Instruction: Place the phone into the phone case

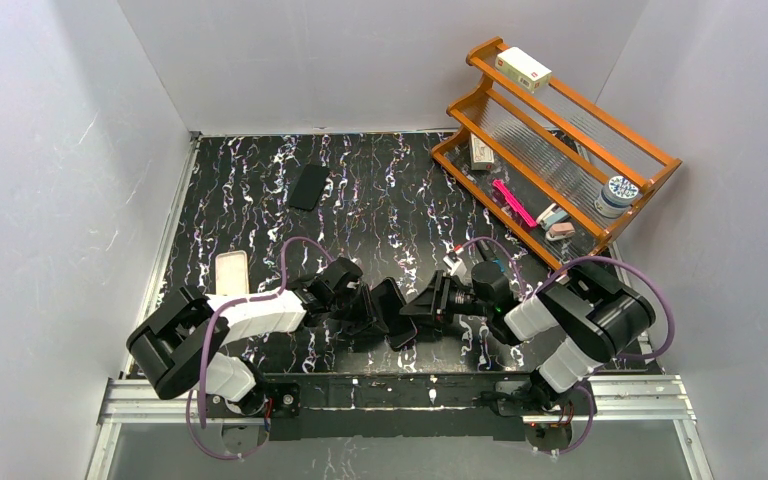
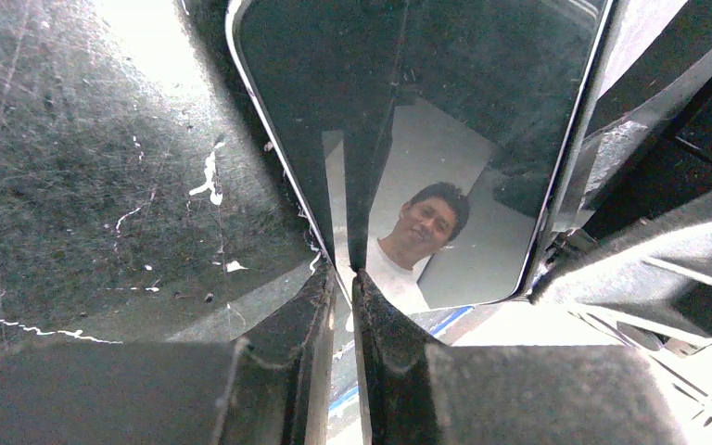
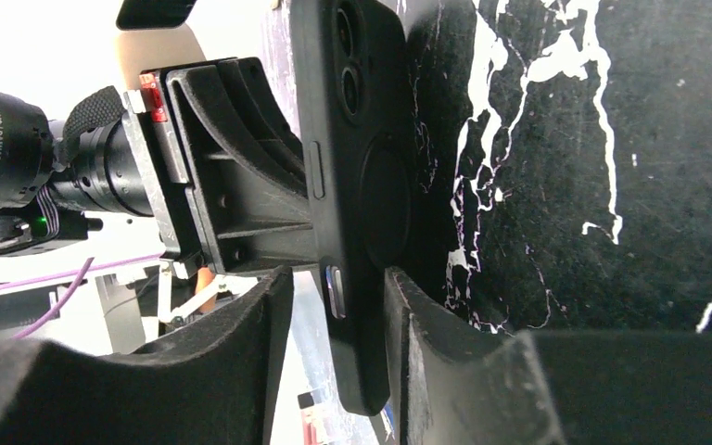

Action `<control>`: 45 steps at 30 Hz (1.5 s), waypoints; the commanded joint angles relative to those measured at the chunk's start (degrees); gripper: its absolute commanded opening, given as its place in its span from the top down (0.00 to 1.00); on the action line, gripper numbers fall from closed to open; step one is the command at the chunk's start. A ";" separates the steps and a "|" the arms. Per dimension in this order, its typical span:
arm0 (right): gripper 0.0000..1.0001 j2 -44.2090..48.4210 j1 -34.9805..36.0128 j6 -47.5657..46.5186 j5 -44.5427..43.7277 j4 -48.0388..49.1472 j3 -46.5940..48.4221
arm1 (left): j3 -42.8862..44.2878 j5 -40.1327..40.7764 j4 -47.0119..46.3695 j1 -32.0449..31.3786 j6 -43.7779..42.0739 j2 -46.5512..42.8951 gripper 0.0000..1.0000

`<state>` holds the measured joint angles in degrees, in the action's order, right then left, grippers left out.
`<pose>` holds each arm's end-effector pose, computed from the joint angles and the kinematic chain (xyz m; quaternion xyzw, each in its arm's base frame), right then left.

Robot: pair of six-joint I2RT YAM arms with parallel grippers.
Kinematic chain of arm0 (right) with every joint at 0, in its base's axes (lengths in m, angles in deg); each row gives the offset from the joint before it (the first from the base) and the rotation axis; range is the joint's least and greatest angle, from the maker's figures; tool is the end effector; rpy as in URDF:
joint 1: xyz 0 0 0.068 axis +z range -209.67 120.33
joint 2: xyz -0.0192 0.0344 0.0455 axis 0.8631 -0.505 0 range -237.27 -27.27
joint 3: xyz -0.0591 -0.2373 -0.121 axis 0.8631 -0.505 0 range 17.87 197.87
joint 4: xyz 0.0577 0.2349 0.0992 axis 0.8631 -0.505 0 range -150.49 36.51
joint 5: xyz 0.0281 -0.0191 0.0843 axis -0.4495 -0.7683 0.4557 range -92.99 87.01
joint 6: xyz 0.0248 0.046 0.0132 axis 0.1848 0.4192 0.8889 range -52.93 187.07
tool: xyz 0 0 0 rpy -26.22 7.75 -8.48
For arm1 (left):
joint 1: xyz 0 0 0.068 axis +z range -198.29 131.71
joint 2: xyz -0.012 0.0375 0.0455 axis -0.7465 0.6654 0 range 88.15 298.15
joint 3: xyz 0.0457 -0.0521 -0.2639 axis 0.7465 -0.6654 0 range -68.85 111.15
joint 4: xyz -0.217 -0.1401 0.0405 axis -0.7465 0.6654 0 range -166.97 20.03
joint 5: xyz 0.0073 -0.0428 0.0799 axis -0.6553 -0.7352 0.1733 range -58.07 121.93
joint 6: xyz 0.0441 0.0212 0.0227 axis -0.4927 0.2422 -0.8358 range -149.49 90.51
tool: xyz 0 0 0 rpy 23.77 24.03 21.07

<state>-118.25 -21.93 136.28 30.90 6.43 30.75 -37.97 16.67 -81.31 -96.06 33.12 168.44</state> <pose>0.1714 0.1578 0.1178 0.0456 0.7921 0.5913 0.1442 0.1657 -0.1965 0.1500 -0.0679 0.9149 -0.3809 0.1154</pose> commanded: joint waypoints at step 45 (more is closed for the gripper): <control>0.96 28.73 1.02 22.34 -3.05 9.04 0.44 | 7.39 -9.98 -3.09 10.07 2.15 -27.17 0.33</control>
<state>-92.63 -20.97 153.96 27.20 3.64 31.91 -30.56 9.63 -77.77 -86.26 33.62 142.69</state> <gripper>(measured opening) 0.228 0.673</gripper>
